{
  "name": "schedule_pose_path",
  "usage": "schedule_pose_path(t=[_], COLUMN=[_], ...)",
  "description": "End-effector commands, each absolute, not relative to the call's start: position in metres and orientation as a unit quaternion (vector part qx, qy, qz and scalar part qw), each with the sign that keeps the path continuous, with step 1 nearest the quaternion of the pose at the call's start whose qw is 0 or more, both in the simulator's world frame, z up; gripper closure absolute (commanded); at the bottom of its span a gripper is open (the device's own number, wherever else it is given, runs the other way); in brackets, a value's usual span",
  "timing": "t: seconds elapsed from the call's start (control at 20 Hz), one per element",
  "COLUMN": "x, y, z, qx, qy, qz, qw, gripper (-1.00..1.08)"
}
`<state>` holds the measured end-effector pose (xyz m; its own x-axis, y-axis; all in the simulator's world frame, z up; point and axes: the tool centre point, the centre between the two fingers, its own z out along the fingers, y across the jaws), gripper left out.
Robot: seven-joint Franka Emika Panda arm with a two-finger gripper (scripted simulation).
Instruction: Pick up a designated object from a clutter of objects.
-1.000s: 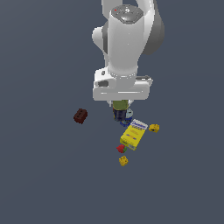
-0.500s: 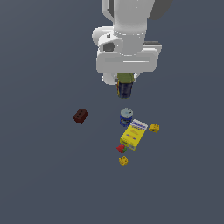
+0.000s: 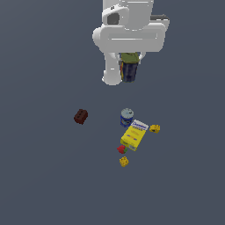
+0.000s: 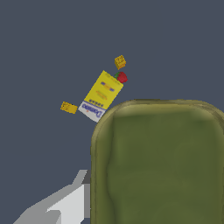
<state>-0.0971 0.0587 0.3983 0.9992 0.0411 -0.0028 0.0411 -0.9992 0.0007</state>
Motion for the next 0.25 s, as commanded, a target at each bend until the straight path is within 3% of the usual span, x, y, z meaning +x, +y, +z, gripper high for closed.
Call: schedule_pose_path(t=[0.0, 0.2], x=[-0.1011, -0.1032], y=[0.0601, 0.061], z=[0.4069, 0.4108], qx=[1.0, 1.0], qy=[0.02, 0.02], qz=[0.0, 0.0], qw=[0.0, 0.0], gripper=[1.08, 1.08])
